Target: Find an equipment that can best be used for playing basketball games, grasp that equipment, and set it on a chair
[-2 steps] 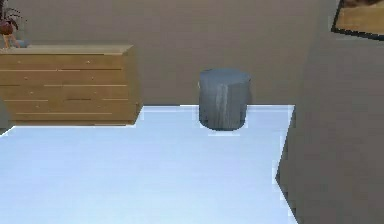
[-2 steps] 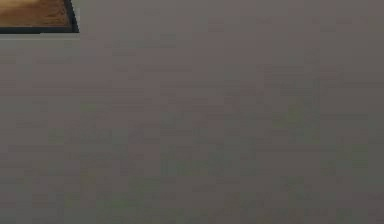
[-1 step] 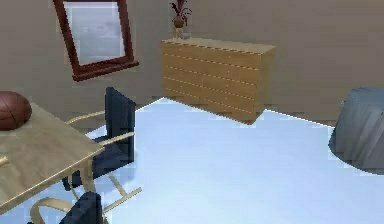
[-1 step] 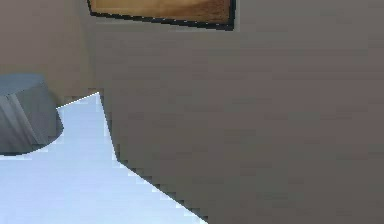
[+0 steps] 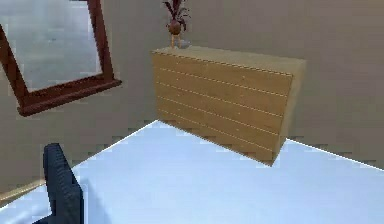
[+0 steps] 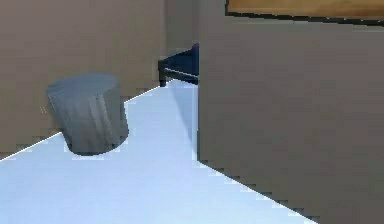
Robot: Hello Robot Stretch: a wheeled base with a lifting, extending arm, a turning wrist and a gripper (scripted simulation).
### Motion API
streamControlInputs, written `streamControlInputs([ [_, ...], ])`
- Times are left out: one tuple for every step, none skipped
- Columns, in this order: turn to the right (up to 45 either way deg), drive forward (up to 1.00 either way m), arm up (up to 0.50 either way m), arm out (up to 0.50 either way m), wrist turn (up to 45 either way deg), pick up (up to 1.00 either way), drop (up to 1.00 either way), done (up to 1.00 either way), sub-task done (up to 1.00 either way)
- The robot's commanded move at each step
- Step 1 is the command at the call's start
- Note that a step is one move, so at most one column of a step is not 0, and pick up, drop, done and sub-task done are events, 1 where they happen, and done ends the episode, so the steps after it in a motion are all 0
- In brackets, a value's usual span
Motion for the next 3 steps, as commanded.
streamControlInputs([
  [-36.0, 0.00, 0.00, 0.00, 0.0, 0.00, 0.00, 0.00, 0.00],
  [0.0, 0.30, 0.00, 0.00, 0.0, 0.00, 0.00, 0.00, 0.00],
  [-45.0, 0.00, 0.00, 0.00, 0.0, 0.00, 0.00, 0.00, 0.00],
])
